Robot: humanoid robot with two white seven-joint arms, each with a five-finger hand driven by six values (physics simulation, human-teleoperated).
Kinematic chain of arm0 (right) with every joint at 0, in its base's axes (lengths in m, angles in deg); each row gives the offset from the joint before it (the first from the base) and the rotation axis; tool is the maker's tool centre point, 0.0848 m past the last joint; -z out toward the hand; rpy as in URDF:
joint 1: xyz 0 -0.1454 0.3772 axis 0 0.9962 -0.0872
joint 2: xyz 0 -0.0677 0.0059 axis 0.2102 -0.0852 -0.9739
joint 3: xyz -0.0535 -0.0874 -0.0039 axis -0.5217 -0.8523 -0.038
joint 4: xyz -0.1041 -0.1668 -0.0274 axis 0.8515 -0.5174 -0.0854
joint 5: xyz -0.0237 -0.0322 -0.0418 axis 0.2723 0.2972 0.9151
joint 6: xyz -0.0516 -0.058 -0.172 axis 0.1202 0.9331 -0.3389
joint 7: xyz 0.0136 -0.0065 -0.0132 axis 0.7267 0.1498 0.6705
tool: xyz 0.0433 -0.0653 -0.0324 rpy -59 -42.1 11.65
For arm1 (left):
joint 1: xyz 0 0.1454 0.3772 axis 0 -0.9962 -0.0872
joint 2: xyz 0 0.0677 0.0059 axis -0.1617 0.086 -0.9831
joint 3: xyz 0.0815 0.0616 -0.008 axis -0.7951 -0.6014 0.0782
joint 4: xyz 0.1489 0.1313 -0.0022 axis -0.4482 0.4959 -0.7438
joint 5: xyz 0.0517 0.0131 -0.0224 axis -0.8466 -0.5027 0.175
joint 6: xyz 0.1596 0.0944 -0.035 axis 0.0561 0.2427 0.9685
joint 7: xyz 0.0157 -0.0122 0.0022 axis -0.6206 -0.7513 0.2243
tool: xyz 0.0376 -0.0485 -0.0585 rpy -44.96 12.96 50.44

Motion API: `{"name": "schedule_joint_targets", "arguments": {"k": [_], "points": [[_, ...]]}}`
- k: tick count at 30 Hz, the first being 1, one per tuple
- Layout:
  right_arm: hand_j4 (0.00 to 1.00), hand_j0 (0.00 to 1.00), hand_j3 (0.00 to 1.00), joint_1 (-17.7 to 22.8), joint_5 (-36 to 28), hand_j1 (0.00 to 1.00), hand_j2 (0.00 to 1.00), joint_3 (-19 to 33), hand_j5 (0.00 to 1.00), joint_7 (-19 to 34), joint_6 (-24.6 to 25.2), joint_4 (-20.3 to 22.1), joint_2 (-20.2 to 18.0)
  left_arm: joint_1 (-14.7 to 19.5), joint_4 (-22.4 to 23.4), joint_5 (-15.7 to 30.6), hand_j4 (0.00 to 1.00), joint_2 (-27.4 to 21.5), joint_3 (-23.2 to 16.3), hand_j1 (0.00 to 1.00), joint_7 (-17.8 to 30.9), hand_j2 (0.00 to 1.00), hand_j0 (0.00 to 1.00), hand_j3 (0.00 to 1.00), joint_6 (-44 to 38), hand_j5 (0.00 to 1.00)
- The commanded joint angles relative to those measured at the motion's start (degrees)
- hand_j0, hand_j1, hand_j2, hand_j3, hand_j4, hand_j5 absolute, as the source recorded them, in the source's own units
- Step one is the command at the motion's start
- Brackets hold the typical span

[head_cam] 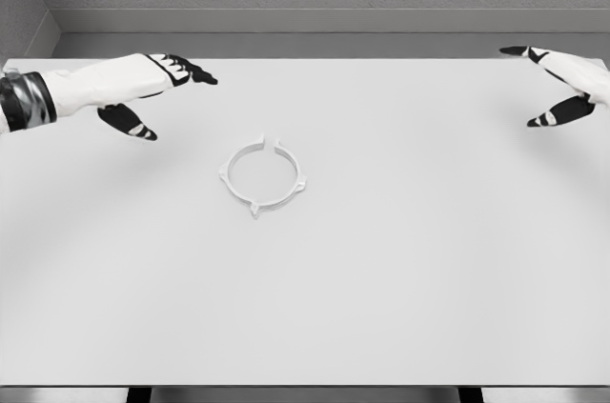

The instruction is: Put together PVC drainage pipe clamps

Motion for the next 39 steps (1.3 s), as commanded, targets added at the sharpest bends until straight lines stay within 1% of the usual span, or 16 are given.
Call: {"name": "schedule_joint_targets", "arguments": {"k": [1,3,7,8,10,12,13,14,15,16,17,20,21,24,28,39], "points": [[1.00,1.00,1.00,0.0,-0.3,1.00,1.00,0.1,1.00,0.0,0.1,-0.2,-0.2,0.1,1.5,-3.1,1.00,3.7,0.0,1.00,0.1,1.00,1.00,1.00,-0.1,1.00],[1.00,1.00,1.00,-0.2,-0.3,1.00,1.00,0.1,1.00,0.0,0.1,0.0,-0.3,2.4,3.7,-4.1,1.00,4.3,-0.1,1.00,0.1,1.00,1.00,1.00,-0.1,1.00],[1.00,1.00,1.00,0.0,-0.2,1.00,1.00,-0.5,1.00,0.0,0.1,0.2,0.3,4.1,4.1,-4.4,1.00,4.4,-0.8,1.00,0.1,1.00,1.00,1.00,-0.1,1.00],[1.00,1.00,1.00,-0.1,-0.3,1.00,1.00,-0.5,1.00,0.0,0.1,0.2,0.1,4.7,4.1,-4.4,1.00,4.4,-2.1,1.00,0.1,1.00,1.00,1.00,-0.1,1.00],[1.00,1.00,1.00,-0.3,-0.3,1.00,1.00,-0.5,1.00,0.0,0.1,0.3,0.3,6.5,4.1,-4.5,1.00,4.4,-6.8,1.00,0.0,1.00,1.00,1.00,-0.1,1.00],[1.00,1.00,1.00,-0.3,-0.3,1.00,1.00,-0.5,1.00,0.0,0.1,0.3,1.2,8.6,4.1,-4.8,1.00,4.2,-10.8,1.00,-3.6,1.00,1.00,1.00,-0.1,1.00],[1.00,1.00,1.00,-0.4,-0.3,1.00,1.00,-0.6,1.00,0.0,0.1,0.2,1.4,8.6,4.0,-7.0,1.00,4.2,-12.3,1.00,-6.4,1.00,1.00,1.00,-0.1,1.00],[1.00,1.00,1.00,-0.6,-0.3,1.00,1.00,-0.6,1.00,0.0,0.1,0.2,1.7,9.1,3.8,-12.3,1.00,4.0,-14.1,1.00,-13.6,1.00,1.00,1.00,-0.1,1.00],[1.00,1.00,1.00,-0.6,-0.4,1.00,1.00,-0.6,1.00,0.0,0.1,0.2,1.6,9.1,3.7,-15.6,1.00,3.8,-14.2,1.00,-18.0,1.00,1.00,1.00,-0.1,1.00],[1.00,1.00,1.00,-0.6,-0.4,1.00,1.00,-0.6,1.00,0.0,0.1,0.2,1.5,9.4,3.7,-16.3,1.00,3.7,-15.9,1.00,-19.7,1.00,1.00,1.00,-0.1,1.00],[1.00,1.00,1.00,-0.2,-0.3,1.00,1.00,-0.6,1.00,0.0,0.1,0.2,1.2,9.5,3.7,-16.4,1.00,3.7,-17.4,1.00,-19.7,1.00,1.00,1.00,-0.1,1.00],[1.00,1.00,1.00,-0.5,-0.3,1.00,1.00,-0.6,1.00,0.0,0.1,0.2,1.4,8.7,3.7,-16.6,1.00,4.2,-17.9,1.00,-19.7,1.00,1.00,1.00,-0.1,1.00],[1.00,1.00,1.00,-0.5,-0.3,1.00,1.00,-0.6,1.00,0.0,0.1,0.2,1.5,8.6,4.0,-16.6,1.00,4.1,-19.2,1.00,-19.7,1.00,1.00,1.00,-0.1,1.00],[1.00,1.00,1.00,-0.6,-0.3,1.00,1.00,-0.6,1.00,0.0,0.1,0.3,1.7,8.6,4.2,-17.8,1.00,4.0,-20.3,1.00,-19.7,1.00,1.00,1.00,-0.1,1.00],[1.00,1.00,1.00,-0.7,-0.3,1.00,1.00,-0.6,1.00,0.0,0.1,0.2,1.7,8.2,5.6,-20.5,1.00,6.0,-20.3,1.00,-19.7,1.00,1.00,1.00,-0.1,1.00],[1.00,1.00,1.00,-0.6,-0.3,1.00,1.00,-0.6,1.00,0.0,0.1,0.2,1.7,8.2,7.3,-21.4,1.00,8.0,-20.5,1.00,-19.7,1.00,1.00,1.00,-0.1,1.00]]}}
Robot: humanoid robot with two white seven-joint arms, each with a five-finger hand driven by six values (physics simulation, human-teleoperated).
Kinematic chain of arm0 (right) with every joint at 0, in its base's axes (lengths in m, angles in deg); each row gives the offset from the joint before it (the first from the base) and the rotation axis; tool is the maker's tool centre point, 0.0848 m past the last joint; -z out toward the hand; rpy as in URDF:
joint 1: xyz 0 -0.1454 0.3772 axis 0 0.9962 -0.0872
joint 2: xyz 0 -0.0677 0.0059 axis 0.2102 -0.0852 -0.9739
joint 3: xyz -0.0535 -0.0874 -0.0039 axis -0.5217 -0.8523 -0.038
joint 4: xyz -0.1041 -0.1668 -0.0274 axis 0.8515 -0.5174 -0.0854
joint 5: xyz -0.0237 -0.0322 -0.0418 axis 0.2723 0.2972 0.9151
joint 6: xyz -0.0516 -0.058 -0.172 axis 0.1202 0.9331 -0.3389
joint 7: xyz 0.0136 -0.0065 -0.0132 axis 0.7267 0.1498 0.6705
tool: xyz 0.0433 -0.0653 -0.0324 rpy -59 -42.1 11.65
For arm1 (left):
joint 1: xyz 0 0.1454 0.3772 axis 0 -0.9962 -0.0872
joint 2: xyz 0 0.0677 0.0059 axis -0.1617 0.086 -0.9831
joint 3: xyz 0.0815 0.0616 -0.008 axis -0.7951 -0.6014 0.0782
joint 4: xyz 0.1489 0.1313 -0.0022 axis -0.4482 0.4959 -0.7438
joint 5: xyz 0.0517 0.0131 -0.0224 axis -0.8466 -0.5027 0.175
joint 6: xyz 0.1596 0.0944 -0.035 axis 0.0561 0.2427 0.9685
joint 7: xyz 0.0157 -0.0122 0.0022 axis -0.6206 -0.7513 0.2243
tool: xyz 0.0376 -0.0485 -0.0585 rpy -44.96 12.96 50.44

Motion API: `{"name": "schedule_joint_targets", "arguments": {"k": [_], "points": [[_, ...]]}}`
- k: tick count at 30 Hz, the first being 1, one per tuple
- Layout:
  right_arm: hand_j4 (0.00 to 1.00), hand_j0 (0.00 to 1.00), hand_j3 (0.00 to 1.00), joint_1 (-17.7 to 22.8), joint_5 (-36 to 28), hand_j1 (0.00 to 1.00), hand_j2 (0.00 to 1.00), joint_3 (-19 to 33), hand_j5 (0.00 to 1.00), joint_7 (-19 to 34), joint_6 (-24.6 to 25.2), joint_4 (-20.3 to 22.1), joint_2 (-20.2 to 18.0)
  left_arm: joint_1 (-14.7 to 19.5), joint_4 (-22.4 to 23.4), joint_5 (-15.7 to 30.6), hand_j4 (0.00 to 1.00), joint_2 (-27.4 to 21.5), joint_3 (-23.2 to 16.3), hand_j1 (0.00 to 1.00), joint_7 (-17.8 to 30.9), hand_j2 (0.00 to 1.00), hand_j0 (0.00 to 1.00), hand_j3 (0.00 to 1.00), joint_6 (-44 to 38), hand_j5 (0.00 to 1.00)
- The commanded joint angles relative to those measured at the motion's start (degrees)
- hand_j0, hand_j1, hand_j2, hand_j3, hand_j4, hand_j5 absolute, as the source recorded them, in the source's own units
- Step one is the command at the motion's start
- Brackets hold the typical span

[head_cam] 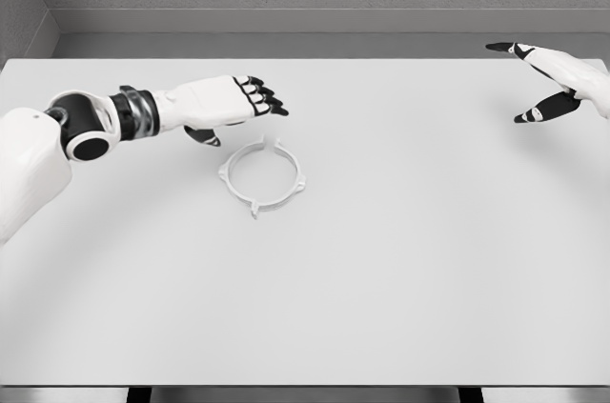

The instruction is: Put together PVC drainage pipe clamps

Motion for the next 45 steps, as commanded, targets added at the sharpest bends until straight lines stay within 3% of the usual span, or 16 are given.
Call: {"name": "schedule_joint_targets", "arguments": {"k": [1,13,35,45], "points": [[1.00,1.00,1.00,0.1,-0.4,1.00,1.00,0.1,1.00,0.0,0.2,0.0,0.0,0.0,0.2,0.2,1.00,0.3,0.0,1.00,-0.1,1.00,1.00,1.00,-0.1,1.00],[1.00,1.00,1.00,0.1,-0.4,1.00,1.00,0.1,1.00,0.0,0.2,0.0,0.0,0.3,5.1,-3.4,1.00,4.5,0.1,1.00,-0.1,1.00,1.00,1.00,-0.1,1.00],[1.00,1.00,1.00,0.1,-0.5,1.00,1.00,0.0,1.00,0.0,0.2,0.0,0.8,0.5,6.2,-4.7,1.00,6.4,0.1,1.00,-0.1,1.00,1.00,1.00,-0.1,1.00],[1.00,1.00,1.00,0.1,-0.5,1.00,1.00,0.0,1.00,0.0,0.2,0.0,0.9,2.5,6.4,-4.8,1.00,5.6,0.7,1.00,-0.1,1.00,1.00,1.00,-0.1,1.00]]}}
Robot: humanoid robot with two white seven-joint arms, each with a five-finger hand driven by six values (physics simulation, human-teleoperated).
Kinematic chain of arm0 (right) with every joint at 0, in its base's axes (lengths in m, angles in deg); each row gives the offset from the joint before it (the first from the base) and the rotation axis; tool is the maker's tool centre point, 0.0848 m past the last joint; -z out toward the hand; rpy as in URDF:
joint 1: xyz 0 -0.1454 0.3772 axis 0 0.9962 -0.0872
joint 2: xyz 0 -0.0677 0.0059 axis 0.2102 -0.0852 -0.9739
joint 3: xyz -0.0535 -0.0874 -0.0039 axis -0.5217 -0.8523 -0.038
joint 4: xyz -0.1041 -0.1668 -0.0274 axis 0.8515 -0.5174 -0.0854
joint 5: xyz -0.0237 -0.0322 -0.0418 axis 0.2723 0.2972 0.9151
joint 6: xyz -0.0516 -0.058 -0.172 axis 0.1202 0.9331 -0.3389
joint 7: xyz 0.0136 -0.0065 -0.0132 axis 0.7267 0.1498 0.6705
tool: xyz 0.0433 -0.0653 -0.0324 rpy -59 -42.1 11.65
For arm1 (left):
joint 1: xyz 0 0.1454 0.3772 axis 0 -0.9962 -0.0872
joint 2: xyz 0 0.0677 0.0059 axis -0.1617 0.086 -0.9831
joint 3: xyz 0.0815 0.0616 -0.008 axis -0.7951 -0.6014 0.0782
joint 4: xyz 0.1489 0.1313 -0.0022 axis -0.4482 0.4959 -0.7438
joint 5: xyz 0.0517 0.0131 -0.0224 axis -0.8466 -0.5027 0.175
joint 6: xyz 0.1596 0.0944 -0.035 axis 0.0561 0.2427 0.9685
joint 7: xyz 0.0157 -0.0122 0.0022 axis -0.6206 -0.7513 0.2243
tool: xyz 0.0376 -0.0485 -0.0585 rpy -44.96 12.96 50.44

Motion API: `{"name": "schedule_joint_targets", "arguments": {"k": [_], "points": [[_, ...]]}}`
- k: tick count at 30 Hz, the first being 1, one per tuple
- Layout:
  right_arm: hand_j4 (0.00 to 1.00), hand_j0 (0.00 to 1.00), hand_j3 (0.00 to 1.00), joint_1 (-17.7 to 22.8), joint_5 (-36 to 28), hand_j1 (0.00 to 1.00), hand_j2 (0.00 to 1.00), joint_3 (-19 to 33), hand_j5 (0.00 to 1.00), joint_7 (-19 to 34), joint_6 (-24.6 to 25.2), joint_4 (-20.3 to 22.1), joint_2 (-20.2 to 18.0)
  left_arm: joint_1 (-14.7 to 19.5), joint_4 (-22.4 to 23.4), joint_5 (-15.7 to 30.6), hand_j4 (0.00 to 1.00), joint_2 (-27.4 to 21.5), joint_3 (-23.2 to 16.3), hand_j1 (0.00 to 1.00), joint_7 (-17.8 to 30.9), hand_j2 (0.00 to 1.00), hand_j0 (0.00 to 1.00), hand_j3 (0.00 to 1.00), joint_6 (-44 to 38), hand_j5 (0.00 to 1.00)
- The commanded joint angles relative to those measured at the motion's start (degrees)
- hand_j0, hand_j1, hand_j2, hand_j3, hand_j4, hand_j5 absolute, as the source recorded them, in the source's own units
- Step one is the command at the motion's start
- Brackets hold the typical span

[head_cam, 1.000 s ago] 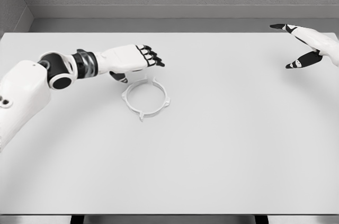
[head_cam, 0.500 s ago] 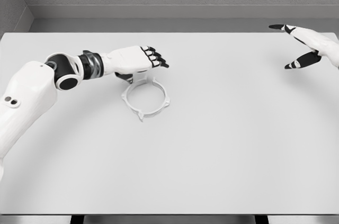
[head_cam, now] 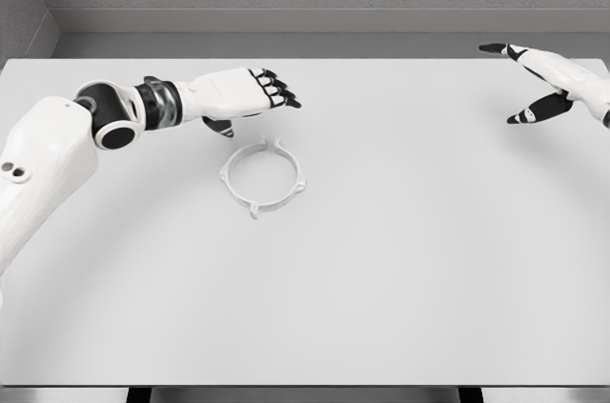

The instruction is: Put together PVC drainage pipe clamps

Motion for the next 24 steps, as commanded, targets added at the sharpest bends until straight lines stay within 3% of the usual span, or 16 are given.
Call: {"name": "schedule_joint_targets", "arguments": {"k": [1,24], "points": [[1.00,1.00,1.00,0.0,-0.5,1.00,1.00,0.1,1.00,0.0,0.2,0.0,-0.1,0.0,0.0,0.2,1.00,-0.1,0.0,1.00,0.0,1.00,1.00,1.00,-0.1,1.00],[1.00,1.00,1.00,0.0,-0.5,1.00,1.00,0.1,1.00,0.0,0.2,0.0,0.0,-0.6,1.3,0.2,1.00,1.1,-1.4,1.00,0.0,1.00,1.00,1.00,-0.1,1.00]]}}
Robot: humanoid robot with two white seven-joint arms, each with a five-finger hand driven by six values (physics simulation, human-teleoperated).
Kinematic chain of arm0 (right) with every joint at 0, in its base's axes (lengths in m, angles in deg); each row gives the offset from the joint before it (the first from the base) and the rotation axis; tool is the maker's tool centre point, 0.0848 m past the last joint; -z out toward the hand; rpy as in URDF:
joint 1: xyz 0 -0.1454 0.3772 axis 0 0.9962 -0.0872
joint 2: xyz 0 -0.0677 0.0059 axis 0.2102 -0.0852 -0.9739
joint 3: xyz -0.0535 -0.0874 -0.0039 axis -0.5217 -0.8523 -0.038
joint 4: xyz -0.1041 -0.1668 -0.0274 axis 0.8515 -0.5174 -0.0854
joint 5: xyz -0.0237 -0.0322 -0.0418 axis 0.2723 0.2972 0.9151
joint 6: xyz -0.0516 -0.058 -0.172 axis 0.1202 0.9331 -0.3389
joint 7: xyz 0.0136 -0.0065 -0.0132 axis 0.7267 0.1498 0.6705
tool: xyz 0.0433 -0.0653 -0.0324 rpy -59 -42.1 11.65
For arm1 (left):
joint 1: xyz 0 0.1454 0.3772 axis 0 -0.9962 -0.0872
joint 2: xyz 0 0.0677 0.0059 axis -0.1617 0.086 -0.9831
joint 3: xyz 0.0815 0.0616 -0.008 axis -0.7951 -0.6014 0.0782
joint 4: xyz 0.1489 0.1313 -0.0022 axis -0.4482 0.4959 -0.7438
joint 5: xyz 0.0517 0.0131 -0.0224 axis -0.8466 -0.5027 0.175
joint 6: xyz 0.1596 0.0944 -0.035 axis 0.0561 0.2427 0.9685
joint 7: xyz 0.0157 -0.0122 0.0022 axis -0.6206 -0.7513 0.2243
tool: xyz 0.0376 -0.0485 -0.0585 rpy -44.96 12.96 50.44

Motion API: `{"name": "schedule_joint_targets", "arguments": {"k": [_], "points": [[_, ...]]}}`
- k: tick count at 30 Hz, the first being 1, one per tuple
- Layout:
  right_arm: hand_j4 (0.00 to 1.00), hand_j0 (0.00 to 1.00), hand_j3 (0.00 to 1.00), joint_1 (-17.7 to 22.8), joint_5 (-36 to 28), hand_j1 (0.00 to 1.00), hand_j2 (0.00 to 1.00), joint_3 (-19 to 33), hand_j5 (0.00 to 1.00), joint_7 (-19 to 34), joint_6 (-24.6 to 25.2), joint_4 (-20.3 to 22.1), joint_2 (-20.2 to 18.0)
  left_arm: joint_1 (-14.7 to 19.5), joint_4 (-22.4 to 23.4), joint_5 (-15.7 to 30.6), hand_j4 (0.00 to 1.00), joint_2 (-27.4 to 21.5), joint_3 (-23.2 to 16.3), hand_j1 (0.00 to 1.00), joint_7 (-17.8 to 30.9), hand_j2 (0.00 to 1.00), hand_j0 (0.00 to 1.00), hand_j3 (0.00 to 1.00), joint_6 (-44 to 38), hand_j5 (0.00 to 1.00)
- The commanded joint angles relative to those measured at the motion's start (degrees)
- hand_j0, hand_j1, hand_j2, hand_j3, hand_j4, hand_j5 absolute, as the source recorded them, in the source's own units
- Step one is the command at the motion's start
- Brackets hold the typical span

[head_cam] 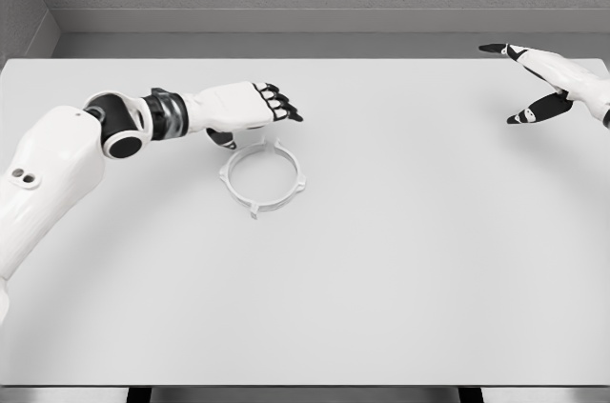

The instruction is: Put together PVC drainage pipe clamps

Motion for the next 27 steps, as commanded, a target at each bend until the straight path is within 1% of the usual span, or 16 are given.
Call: {"name": "schedule_joint_targets", "arguments": {"k": [1,6,27], "points": [[1.00,1.00,1.00,0.0,-0.5,1.00,1.00,0.1,1.00,0.0,0.2,0.0,0.0,0.0,-0.1,0.3,1.00,0.2,0.0,1.00,0.0,1.00,1.00,1.00,-0.1,1.00],[1.00,1.00,1.00,0.0,-0.5,1.00,1.00,0.1,1.00,0.0,0.2,0.0,-0.1,0.0,-0.1,0.3,1.00,1.5,-0.4,1.00,0.0,1.00,1.00,1.00,-0.1,1.00],[1.00,1.00,1.00,0.1,-0.5,1.00,1.00,0.1,1.00,0.0,0.2,0.0,-0.1,0.8,0.0,0.4,1.00,2.1,0.1,1.00,0.0,1.00,1.00,1.00,-0.1,1.00]]}}
